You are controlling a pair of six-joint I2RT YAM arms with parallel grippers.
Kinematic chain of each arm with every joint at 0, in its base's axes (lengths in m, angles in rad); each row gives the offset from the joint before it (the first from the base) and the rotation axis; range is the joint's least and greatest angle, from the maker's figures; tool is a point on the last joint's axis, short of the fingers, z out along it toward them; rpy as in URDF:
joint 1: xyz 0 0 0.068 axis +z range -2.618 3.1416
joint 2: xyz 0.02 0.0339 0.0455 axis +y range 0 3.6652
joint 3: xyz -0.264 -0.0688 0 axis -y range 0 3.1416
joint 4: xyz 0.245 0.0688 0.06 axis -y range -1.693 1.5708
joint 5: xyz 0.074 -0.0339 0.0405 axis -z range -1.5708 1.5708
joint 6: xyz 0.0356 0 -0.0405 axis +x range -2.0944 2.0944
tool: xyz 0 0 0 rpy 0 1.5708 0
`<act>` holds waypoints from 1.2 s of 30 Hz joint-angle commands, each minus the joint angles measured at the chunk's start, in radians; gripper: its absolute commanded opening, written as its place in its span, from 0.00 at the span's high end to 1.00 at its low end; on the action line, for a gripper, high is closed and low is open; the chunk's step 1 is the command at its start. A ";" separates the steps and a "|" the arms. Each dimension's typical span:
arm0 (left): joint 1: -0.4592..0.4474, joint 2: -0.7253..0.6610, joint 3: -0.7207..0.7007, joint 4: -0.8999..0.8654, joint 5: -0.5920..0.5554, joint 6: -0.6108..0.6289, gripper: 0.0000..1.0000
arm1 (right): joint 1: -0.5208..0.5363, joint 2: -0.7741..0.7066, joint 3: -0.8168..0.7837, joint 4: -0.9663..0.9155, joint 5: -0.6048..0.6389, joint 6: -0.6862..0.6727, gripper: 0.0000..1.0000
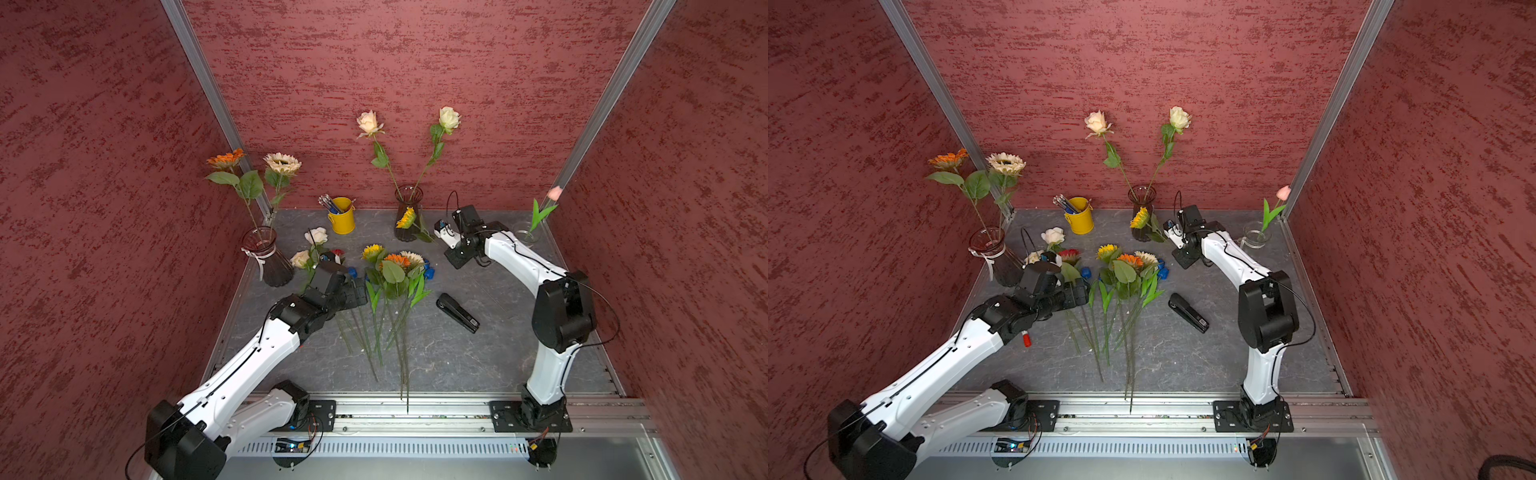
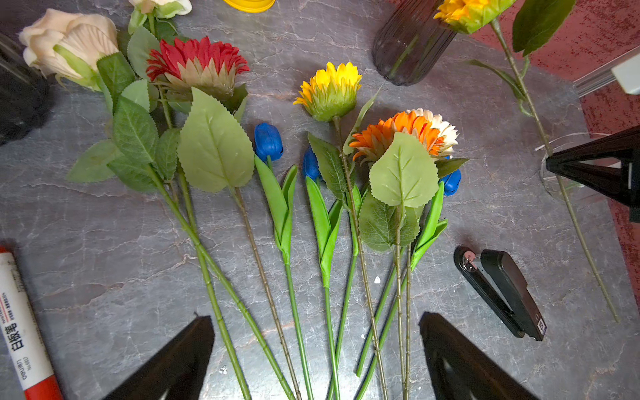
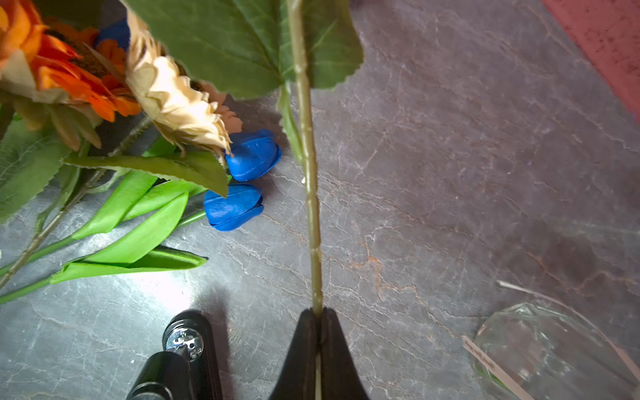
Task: Arrange the flowers in different vases according to their variety
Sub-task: Pick up the flower at the center of the board.
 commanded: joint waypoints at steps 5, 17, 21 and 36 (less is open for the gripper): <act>-0.008 -0.031 -0.023 -0.026 0.008 -0.018 0.03 | 0.018 -0.141 -0.027 0.028 0.012 0.088 1.00; -0.020 -0.013 -0.084 0.014 0.036 -0.072 0.03 | 0.114 -0.420 0.095 0.208 -0.053 0.264 1.00; -0.023 -0.011 -0.138 0.022 0.071 -0.126 0.03 | 0.176 -0.429 0.072 0.521 -0.143 0.416 1.00; -0.030 -0.211 -0.039 0.018 0.067 -0.063 0.04 | 0.260 -0.221 0.179 0.608 -0.427 0.600 1.00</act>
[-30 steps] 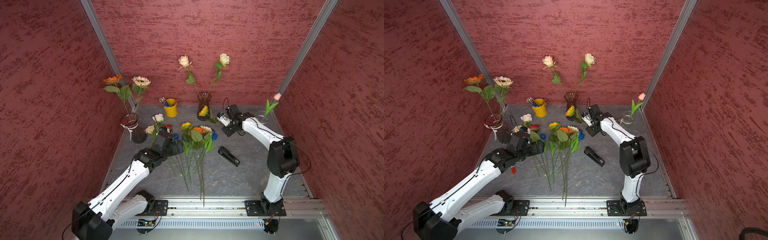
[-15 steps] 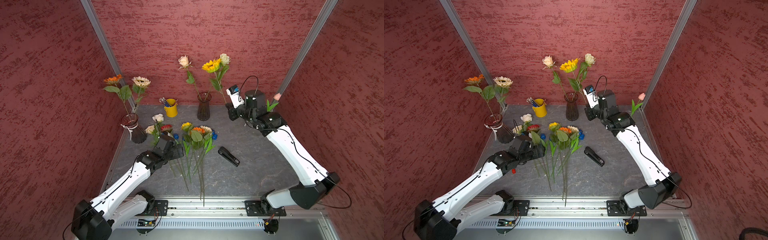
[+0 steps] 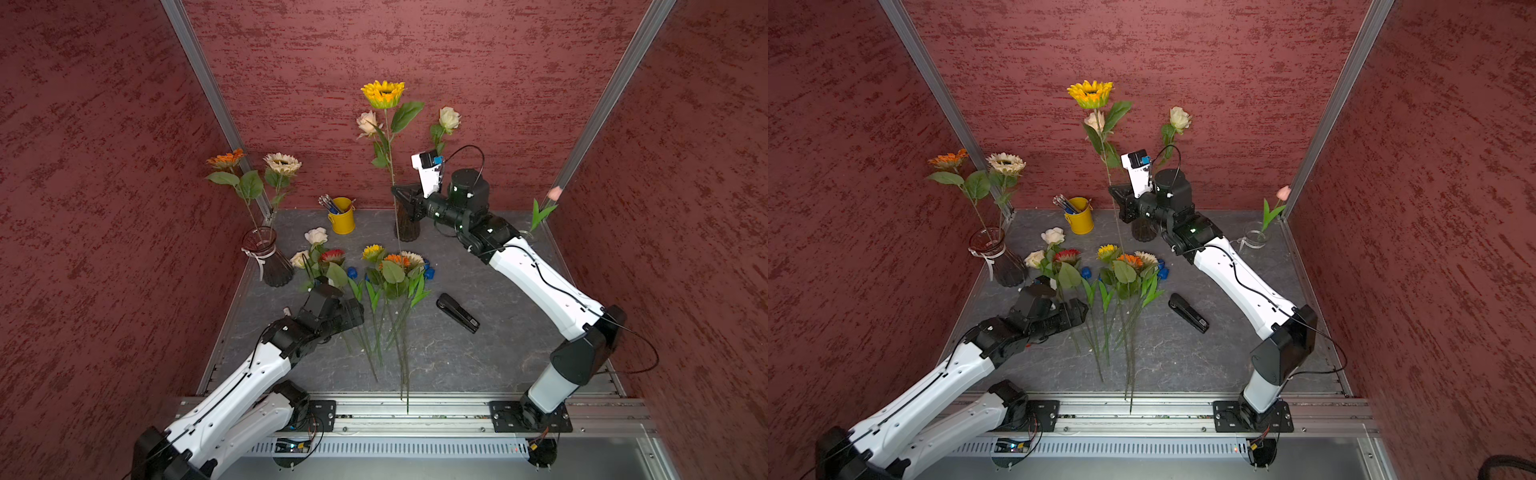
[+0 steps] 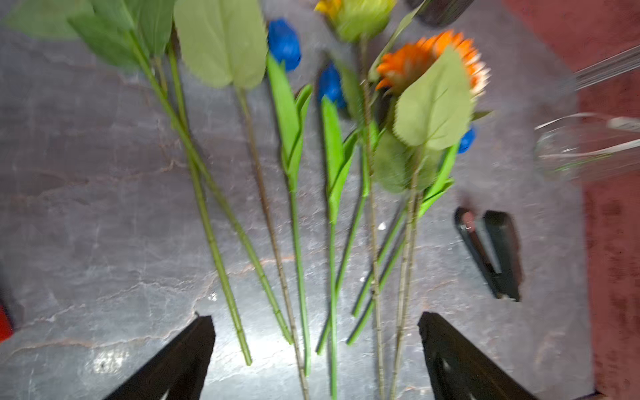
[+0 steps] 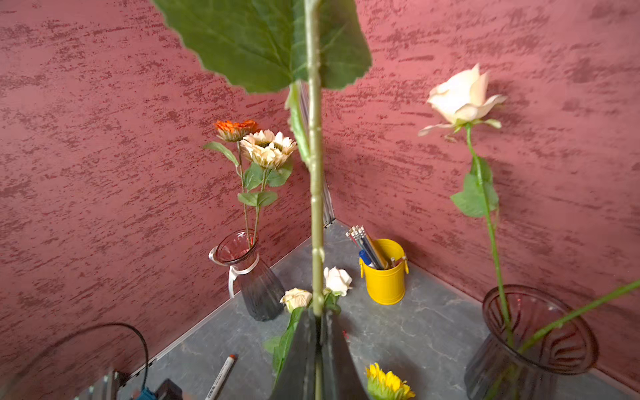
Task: Arrange the flowers in different vases according to their variety
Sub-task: Pick up the flower at the center of the board.
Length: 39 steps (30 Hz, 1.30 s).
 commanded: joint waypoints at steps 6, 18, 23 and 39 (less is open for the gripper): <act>0.004 0.054 0.247 0.170 0.036 0.283 0.08 | 0.022 -0.068 -0.160 -0.026 -0.194 0.066 1.00; 0.061 0.281 0.444 0.407 0.215 0.293 0.24 | 0.058 -0.136 -0.257 -0.018 -0.264 0.138 1.00; 0.062 0.317 0.466 0.442 0.235 0.278 0.26 | 0.061 -0.136 -0.265 -0.019 -0.280 0.144 1.00; 0.091 0.319 0.456 0.506 0.278 0.234 0.37 | 0.063 -0.132 -0.281 -0.026 -0.306 0.142 1.00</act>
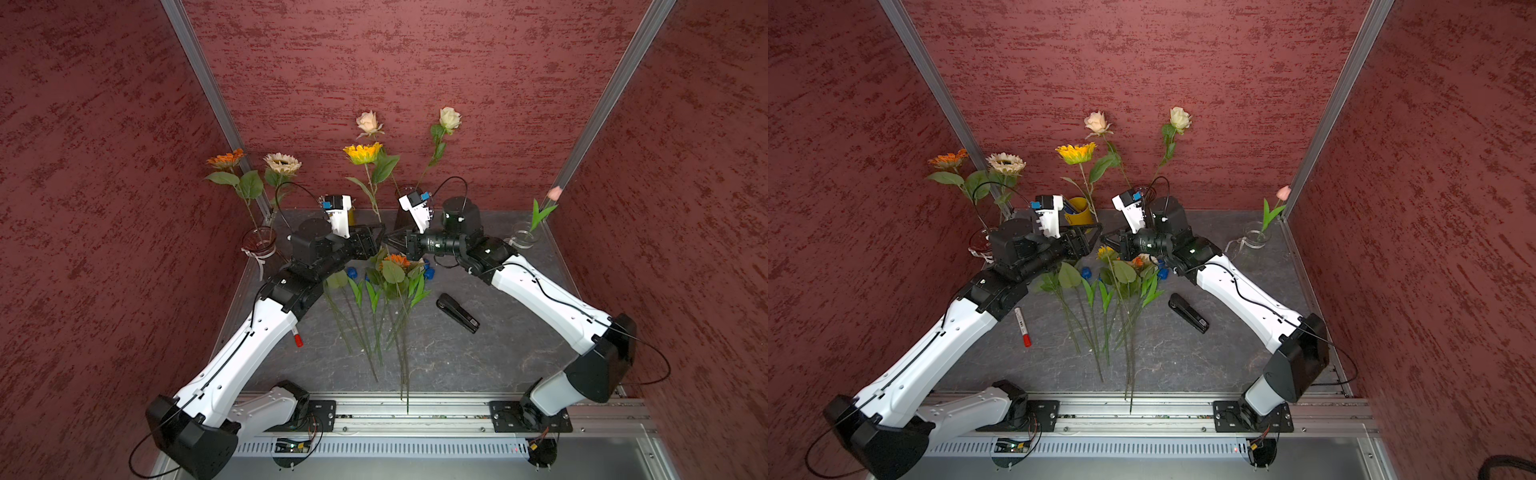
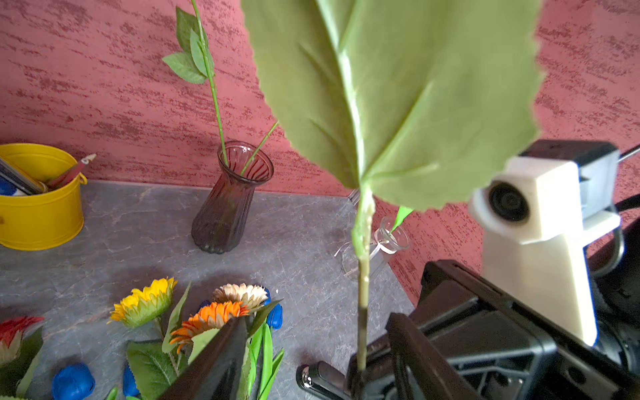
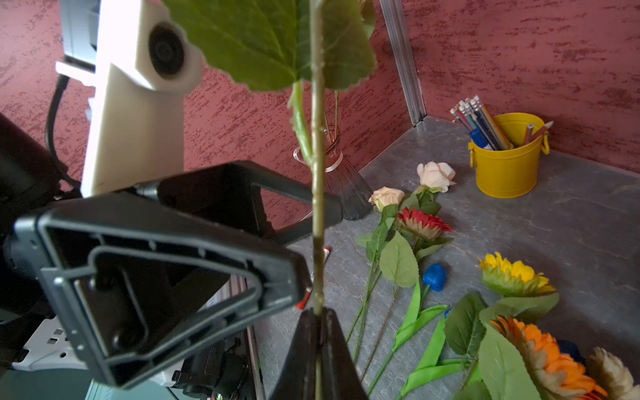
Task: Arrange the flowers in different vases according to their variety
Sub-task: Pick up the flower at the center of the board.
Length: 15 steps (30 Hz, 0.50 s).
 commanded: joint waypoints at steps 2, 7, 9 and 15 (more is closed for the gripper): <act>0.003 0.029 0.020 0.052 0.039 -0.016 0.41 | 0.008 -0.023 -0.020 0.033 -0.046 0.014 1.00; 0.006 0.051 0.026 0.068 0.059 -0.029 0.54 | 0.007 -0.025 -0.021 0.033 -0.060 0.016 1.00; 0.004 0.059 0.028 0.070 0.068 -0.034 0.58 | 0.008 -0.026 -0.019 0.031 -0.058 0.013 1.00; 0.002 0.058 0.020 0.071 0.068 -0.047 0.78 | 0.008 -0.026 -0.018 0.035 -0.055 0.016 1.00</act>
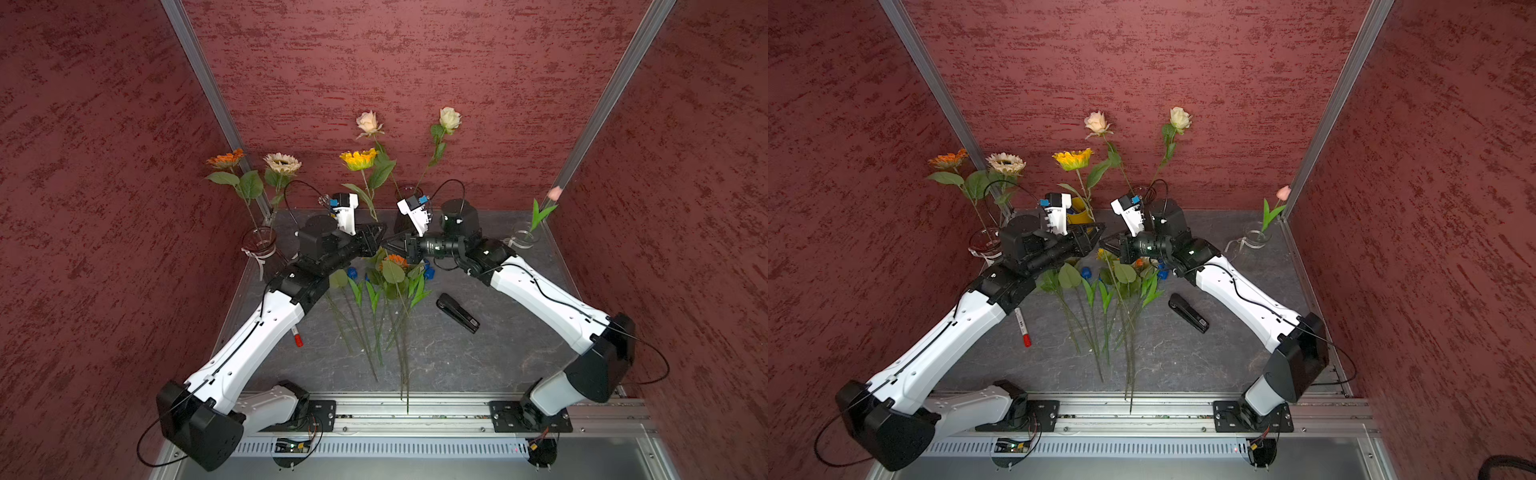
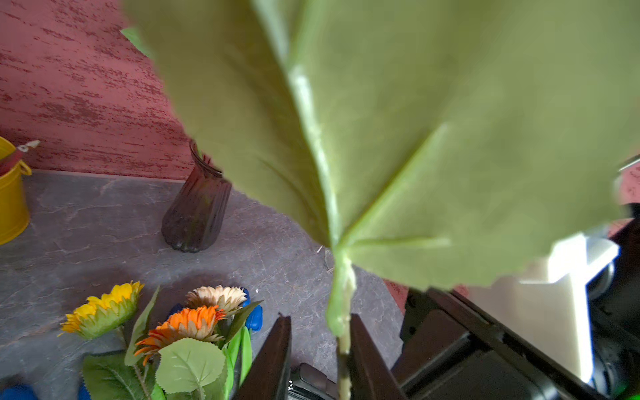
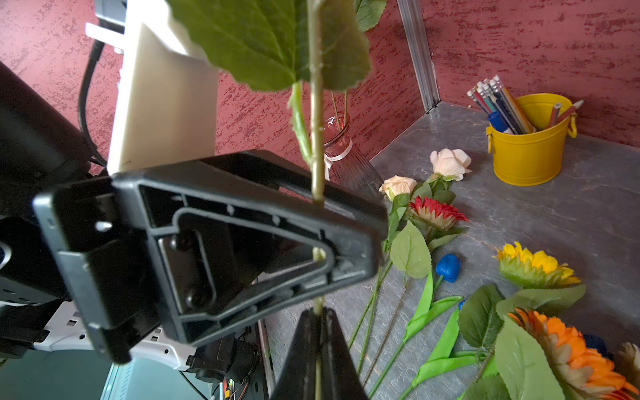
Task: Arrange the flowers in different vases according to their variety
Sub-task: Pick up the flower at the center of the board, then insert the flower into the vase.
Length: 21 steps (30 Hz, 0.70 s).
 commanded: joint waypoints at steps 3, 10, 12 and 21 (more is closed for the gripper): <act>0.004 -0.005 0.019 0.012 -0.004 -0.008 0.86 | 0.007 -0.033 -0.012 0.040 0.015 0.006 0.97; 0.010 -0.031 0.049 -0.049 -0.029 0.034 1.00 | 0.007 -0.047 -0.025 0.046 0.043 0.010 0.57; 0.025 -0.044 0.077 -0.105 -0.044 0.076 1.00 | 0.007 -0.057 -0.033 0.035 0.058 0.007 0.47; 0.268 -0.176 0.296 -0.506 -0.296 0.471 1.00 | -0.006 -0.149 -0.116 -0.025 0.137 -0.036 0.38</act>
